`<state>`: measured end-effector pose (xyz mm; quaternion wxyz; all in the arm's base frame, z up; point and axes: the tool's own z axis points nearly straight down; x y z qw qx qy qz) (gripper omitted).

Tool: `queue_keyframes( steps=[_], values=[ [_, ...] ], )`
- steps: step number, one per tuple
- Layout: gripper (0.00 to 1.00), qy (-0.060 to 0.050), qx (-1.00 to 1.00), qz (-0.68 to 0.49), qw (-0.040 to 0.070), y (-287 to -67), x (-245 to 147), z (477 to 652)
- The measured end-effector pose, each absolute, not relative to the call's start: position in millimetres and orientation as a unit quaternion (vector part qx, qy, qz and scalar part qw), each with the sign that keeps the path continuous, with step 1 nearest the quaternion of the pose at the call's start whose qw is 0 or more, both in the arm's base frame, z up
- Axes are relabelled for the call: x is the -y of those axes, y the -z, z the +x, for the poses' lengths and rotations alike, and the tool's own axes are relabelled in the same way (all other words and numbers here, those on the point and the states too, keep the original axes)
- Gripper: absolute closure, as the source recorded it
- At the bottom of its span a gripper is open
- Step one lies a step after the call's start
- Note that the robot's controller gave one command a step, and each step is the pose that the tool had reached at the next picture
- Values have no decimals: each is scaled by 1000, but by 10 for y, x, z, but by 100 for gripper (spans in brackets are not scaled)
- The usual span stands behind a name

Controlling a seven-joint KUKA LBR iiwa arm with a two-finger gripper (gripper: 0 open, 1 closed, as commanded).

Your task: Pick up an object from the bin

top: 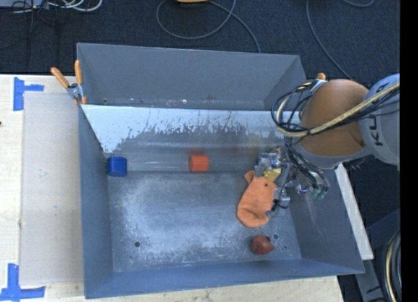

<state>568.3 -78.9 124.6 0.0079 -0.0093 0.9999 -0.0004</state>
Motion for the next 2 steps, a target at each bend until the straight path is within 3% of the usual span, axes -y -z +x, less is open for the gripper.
queue_keyframes(
  steps=[1,2],
  values=[
    [0,-1,-996,92,-3,-1014,1097,5748],
    [0,-1,-989,147,-1,-961,1029,5733]
  ],
)
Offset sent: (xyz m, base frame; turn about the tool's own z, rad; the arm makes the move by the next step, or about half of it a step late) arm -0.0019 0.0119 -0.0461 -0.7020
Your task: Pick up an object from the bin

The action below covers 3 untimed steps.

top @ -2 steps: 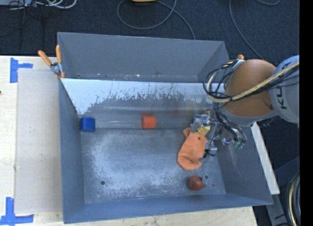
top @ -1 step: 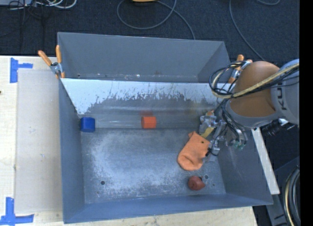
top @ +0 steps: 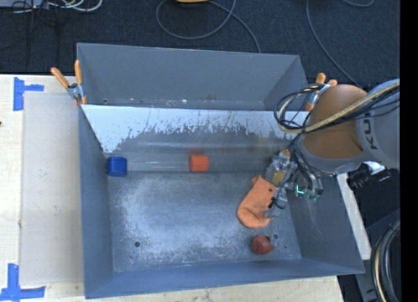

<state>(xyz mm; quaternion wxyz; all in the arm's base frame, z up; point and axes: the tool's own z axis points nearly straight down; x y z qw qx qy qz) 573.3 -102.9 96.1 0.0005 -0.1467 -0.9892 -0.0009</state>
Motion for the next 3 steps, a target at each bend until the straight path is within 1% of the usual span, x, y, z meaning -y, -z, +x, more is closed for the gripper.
queue_keyframes(
  steps=[1,2,3],
  values=[
    [0,0,1000,7,-2,-916,924,5719],
    [0,0,995,95,-2,-860,900,5700],
    [0,0,1000,19,-1,-821,913,5718]
  ],
)
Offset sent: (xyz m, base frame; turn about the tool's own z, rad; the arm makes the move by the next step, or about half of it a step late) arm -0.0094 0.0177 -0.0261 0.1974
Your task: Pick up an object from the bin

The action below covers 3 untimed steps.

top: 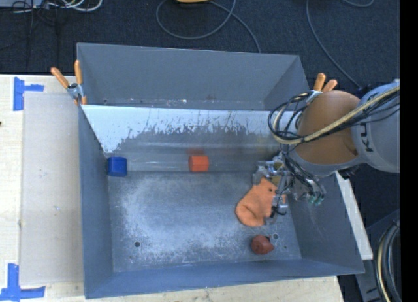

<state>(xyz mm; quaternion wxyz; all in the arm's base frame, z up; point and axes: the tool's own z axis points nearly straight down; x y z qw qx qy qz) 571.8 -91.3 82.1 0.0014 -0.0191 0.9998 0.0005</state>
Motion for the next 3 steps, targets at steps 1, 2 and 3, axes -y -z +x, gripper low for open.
queue_keyframes(
  steps=[1,2,3],
  values=[
    [0,0,-995,-105,1,-777,873,5683],
    [0,0,-973,-231,2,-723,869,5586],
    [0,0,-968,-250,1,-704,808,5553]
  ],
)
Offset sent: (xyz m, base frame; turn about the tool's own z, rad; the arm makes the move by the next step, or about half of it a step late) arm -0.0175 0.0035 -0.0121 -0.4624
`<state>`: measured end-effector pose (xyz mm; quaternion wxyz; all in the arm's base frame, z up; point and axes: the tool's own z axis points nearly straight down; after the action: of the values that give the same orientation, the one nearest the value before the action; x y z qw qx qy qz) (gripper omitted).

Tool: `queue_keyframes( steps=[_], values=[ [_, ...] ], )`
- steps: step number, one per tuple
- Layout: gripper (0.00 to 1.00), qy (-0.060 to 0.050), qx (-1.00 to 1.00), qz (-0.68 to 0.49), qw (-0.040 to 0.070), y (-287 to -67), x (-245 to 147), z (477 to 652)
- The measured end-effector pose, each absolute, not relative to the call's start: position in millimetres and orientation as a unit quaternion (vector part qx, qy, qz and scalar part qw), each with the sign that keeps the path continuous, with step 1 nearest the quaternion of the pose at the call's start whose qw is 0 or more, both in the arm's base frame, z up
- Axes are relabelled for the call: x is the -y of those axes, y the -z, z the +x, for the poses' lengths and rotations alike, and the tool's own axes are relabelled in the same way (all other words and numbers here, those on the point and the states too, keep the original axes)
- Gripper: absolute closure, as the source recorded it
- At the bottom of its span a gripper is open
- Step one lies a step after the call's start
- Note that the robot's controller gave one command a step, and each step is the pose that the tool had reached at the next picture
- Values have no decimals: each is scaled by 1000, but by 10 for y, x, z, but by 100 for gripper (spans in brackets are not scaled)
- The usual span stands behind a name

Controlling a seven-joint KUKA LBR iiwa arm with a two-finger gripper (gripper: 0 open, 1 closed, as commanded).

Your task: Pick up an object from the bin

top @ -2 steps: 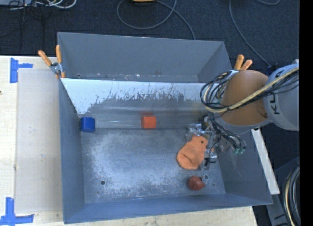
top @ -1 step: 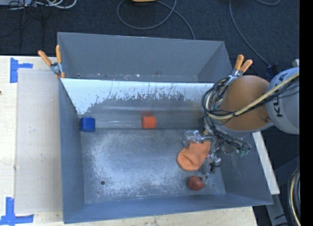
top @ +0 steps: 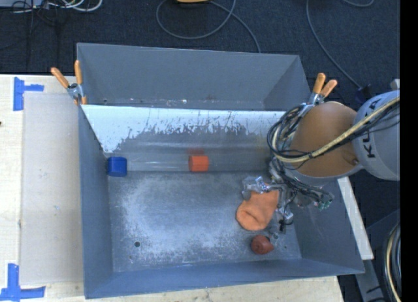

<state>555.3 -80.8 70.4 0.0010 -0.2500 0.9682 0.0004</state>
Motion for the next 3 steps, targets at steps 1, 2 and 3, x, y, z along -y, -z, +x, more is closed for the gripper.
queue_keyframes(
  steps=[1,2,3],
  values=[
    [0,0,-941,-337,2,-701,786,5768],
    [0,-1,-929,-371,2,-700,889,5862],
    [100,0,-841,-540,2,-708,320,5953]
  ],
)
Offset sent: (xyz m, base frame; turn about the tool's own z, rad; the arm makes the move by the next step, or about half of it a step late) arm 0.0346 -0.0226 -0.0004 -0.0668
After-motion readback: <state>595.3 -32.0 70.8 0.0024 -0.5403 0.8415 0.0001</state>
